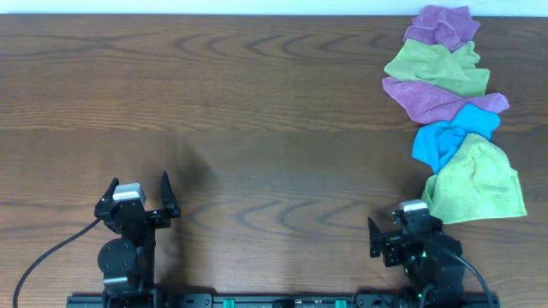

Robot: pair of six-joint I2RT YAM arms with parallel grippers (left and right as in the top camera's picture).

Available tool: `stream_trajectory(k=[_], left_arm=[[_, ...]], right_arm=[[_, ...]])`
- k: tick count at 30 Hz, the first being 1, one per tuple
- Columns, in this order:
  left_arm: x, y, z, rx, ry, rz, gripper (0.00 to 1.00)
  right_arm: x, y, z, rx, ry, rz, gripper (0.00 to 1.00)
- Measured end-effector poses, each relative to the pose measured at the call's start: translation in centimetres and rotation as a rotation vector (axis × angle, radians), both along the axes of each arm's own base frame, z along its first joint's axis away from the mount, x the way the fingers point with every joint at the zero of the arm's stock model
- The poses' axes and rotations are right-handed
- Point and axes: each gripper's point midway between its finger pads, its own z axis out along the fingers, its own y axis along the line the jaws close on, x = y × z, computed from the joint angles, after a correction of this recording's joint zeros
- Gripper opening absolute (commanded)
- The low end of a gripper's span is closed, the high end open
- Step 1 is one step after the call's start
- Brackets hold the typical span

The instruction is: Fold the cloth

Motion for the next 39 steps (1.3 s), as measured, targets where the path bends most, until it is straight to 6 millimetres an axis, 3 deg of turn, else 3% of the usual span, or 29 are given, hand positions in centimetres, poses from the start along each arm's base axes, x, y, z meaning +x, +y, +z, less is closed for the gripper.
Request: stream_trajectory(k=[20, 25, 32, 39], left_arm=[[0.0, 0.0, 0.0, 0.000, 0.000, 0.000, 0.95], [0.0, 0.0, 0.0, 0.000, 0.000, 0.000, 0.95], [0.0, 0.0, 0.0, 0.000, -0.001, 0.000, 0.95], [0.0, 0.0, 0.0, 0.000, -0.001, 0.001, 0.95]], right_arm=[[0.5, 0.1, 0.6, 0.004, -0.032, 0.000, 0.99], [1.9, 0.4, 3.1, 0.037, -0.147, -0.001, 0.99], [4.3, 1.0, 10.1, 0.151, -0.440, -0.011, 0.99], [4.8, -1.6, 10.4, 0.208, -0.449, -0.197, 0.99]])
